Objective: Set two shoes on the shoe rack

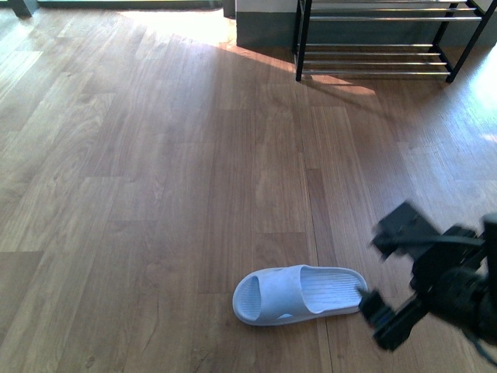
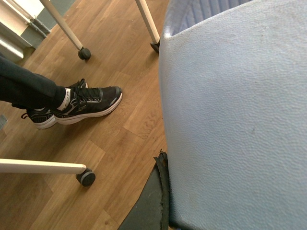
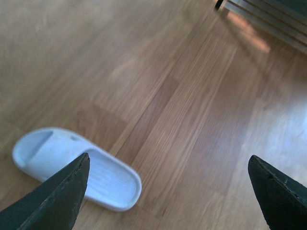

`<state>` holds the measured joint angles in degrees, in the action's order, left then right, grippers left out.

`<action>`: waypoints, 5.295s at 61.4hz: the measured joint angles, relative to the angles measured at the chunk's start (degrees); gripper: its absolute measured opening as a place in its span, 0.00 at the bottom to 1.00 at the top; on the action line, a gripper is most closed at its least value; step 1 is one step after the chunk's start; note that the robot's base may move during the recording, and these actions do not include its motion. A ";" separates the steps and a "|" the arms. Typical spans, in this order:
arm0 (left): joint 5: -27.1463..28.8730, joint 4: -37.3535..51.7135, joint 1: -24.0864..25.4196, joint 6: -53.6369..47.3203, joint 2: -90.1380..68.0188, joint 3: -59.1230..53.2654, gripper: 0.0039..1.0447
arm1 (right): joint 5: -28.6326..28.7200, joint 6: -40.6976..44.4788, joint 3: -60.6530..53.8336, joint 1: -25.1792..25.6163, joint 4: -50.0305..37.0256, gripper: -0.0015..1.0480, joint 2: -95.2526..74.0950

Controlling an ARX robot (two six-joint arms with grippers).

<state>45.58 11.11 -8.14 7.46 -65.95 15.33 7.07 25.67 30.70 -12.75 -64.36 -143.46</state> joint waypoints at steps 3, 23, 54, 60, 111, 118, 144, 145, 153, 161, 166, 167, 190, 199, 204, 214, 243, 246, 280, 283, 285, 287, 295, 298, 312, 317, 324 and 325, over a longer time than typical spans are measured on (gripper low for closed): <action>0.00 0.02 0.00 0.00 0.00 0.00 0.01 | 0.00 0.28 2.14 -1.29 1.92 0.91 -4.68; 0.00 0.00 0.00 0.00 0.00 0.00 0.01 | 3.63 0.72 10.88 -8.46 4.22 0.91 -15.10; 0.00 0.02 0.00 0.02 0.00 0.00 0.01 | 3.04 0.72 21.27 -10.67 7.72 0.91 -21.40; 0.00 0.02 0.00 0.00 0.00 0.00 0.01 | 2.91 0.37 24.83 -12.17 9.73 0.91 -22.60; 0.00 0.02 0.00 0.00 0.00 0.00 0.01 | 1.86 -1.46 29.90 -11.26 10.03 0.22 -27.58; -0.02 0.00 0.00 0.02 0.00 0.00 0.01 | 0.94 -1.46 30.45 -11.13 10.01 0.01 -27.87; 0.00 0.00 0.00 0.00 0.00 0.00 0.01 | -1.73 -4.98 21.86 -8.39 7.37 0.02 -18.51; 0.00 0.02 0.00 0.00 0.00 0.00 0.01 | -1.79 -4.94 20.37 -7.93 7.30 0.02 -16.28; -0.02 0.02 0.00 0.00 0.00 0.00 0.01 | -1.84 -4.90 12.37 -6.62 7.26 0.02 -2.08; 0.00 0.00 0.00 0.00 0.00 0.00 0.01 | 0.11 -4.15 3.48 -6.73 11.15 0.02 16.81; 0.00 0.02 0.00 0.00 0.00 0.00 0.01 | 1.57 -4.17 -1.77 -6.95 16.76 0.02 29.86; -0.02 0.00 0.00 0.00 0.00 0.00 0.01 | 1.57 -4.09 -2.40 -7.04 17.70 0.02 31.69; 0.00 0.02 0.00 0.00 0.00 0.00 0.01 | 3.41 -3.85 -11.19 -7.87 48.26 0.02 93.44; -0.04 0.02 0.00 0.00 0.00 0.00 0.01 | 3.23 -3.82 -11.15 -7.87 48.41 0.02 97.42; -0.02 0.00 0.00 0.00 0.00 0.00 0.01 | 3.23 -3.82 -11.69 -7.87 48.72 0.02 96.98; 0.33 0.00 0.11 0.00 0.00 -0.02 0.01 | 3.52 -3.82 -11.80 -8.11 48.72 0.02 97.07; 0.11 0.00 0.04 -0.02 0.04 -0.02 0.01 | 3.19 -3.82 -11.80 -8.09 48.72 0.02 97.04; 0.04 0.00 -0.07 -0.02 0.13 -0.02 0.01 | 3.04 -3.82 -11.80 -8.04 48.72 0.02 97.04; -0.09 0.00 -0.07 -0.13 0.11 -0.02 0.01 | 3.04 -3.82 -11.80 -8.00 48.72 0.02 97.04; -0.04 0.02 -0.07 -0.13 0.11 -0.02 0.01 | 3.06 -3.82 -11.80 -8.00 48.72 0.02 97.02; -0.04 0.02 -0.07 -0.15 0.11 -0.02 0.01 | 3.06 -3.82 -11.80 -8.00 48.72 0.02 97.02; -0.04 0.00 -0.07 -0.13 0.11 -0.02 0.01 | 3.06 -3.82 -11.80 -8.00 48.72 0.02 97.04; -0.04 0.02 -0.07 -0.15 0.11 -0.02 0.01 | 3.06 -3.82 -11.80 -8.00 48.72 0.02 97.02; -0.04 0.00 -0.07 -0.15 0.11 -0.02 0.01 | 3.06 -3.82 -11.80 -8.00 48.72 0.02 97.02; -0.11 0.00 -0.07 -0.15 0.11 -0.02 0.01 | 3.06 -3.82 -11.80 -8.00 48.72 0.02 97.04; -0.11 0.00 -0.04 -0.15 0.04 -0.02 0.01 | 3.04 -3.82 -11.82 -8.02 48.72 0.02 97.00; -0.13 0.00 -0.04 -0.15 0.02 -0.04 0.01 | 3.08 -3.82 -11.85 -8.02 48.72 0.02 97.02; -0.04 0.00 -0.04 -0.15 0.07 -0.04 0.01 | 3.06 -3.82 -11.85 -8.02 48.72 0.02 97.02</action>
<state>45.54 11.11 -8.19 7.31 -65.89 15.29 10.13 21.85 18.85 -20.78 -15.64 -46.44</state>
